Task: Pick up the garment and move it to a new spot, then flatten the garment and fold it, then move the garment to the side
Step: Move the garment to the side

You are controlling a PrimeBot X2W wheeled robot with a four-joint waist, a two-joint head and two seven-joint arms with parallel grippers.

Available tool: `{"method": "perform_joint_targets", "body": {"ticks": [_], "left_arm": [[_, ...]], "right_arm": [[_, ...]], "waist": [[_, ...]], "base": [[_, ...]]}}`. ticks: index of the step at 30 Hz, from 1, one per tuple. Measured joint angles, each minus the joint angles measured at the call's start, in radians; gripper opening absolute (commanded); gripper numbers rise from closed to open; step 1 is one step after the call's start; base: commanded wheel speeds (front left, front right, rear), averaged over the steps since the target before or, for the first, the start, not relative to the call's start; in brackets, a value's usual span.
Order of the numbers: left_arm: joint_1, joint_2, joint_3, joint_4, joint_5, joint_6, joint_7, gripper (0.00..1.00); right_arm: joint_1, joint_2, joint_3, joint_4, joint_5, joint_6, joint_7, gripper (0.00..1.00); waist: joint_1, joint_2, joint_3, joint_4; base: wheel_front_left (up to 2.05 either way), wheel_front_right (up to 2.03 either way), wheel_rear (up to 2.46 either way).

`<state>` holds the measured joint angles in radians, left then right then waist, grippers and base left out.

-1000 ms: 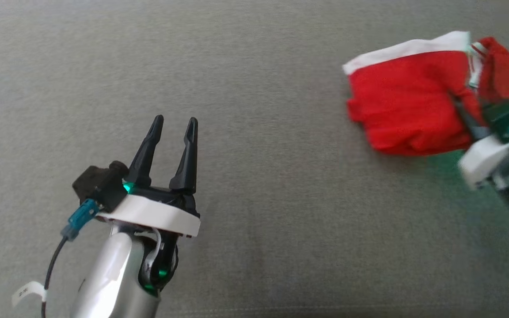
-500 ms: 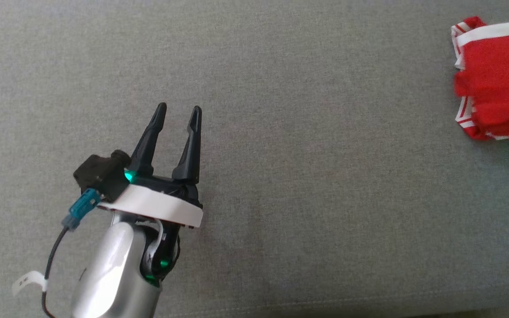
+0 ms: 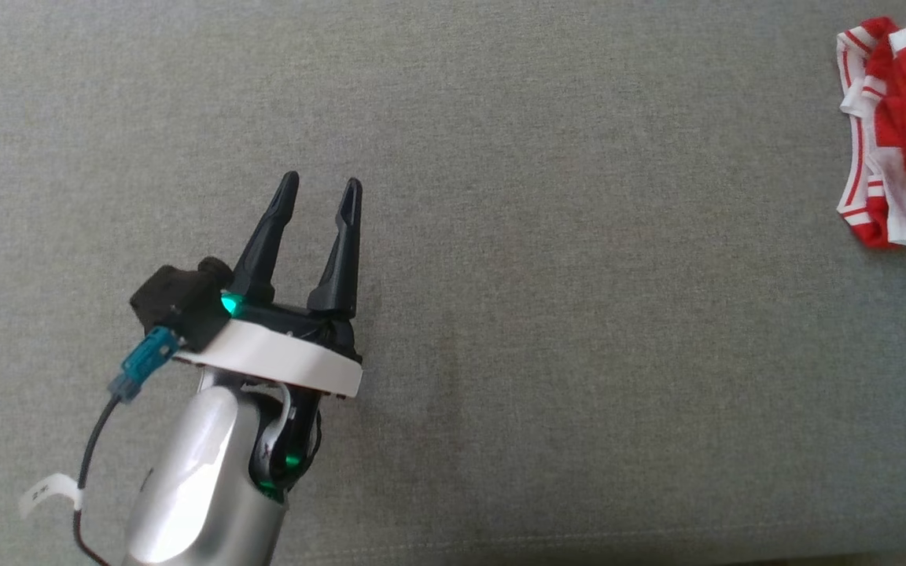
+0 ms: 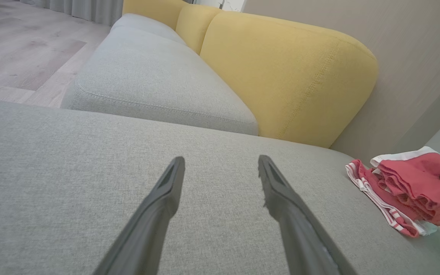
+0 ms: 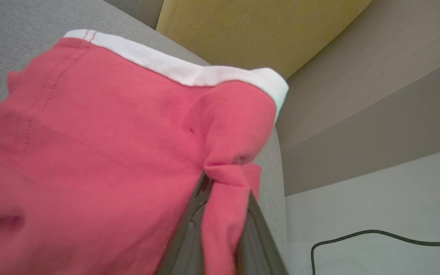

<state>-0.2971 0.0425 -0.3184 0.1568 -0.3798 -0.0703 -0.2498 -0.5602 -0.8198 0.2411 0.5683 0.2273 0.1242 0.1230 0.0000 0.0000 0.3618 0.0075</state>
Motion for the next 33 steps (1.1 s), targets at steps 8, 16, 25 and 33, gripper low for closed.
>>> {"method": "perform_joint_targets", "body": {"ticks": [8, 16, 25, 33], "left_arm": [[0.0, 0.0, 0.004, 0.007, 0.0, 0.0, 0.0, 1.0], [0.0, 0.0, 0.009, 0.011, 0.0, 0.0, 0.0, 1.0], [0.006, 0.0, 0.053, 0.003, 0.0, 0.0, 0.0, 1.0], [0.055, 0.0, 0.075, -0.007, 0.0, 0.001, -0.007, 1.0]], "right_arm": [[0.021, 0.047, -0.079, -0.013, 0.008, 0.0, 0.034, 1.0], [0.015, 0.079, -0.144, -0.086, -0.016, 0.0, 0.037, 1.0], [-0.018, 0.296, -0.221, -0.266, -0.019, 0.0, -0.079, 1.0], [0.118, 0.541, -0.255, -0.373, 0.01, 0.0, -0.198, 1.0]], "waist": [[0.0, 0.0, -0.004, -0.006], [0.0, 0.0, -0.028, -0.01], [0.0, 0.0, -0.097, -0.006], [0.0, 0.0, -0.181, 0.007]], "base": [[0.0, 0.0, 0.0], [0.0, 0.0, 0.0], [0.0, 0.0, 0.0], [0.0, 0.0, 0.0]]}}
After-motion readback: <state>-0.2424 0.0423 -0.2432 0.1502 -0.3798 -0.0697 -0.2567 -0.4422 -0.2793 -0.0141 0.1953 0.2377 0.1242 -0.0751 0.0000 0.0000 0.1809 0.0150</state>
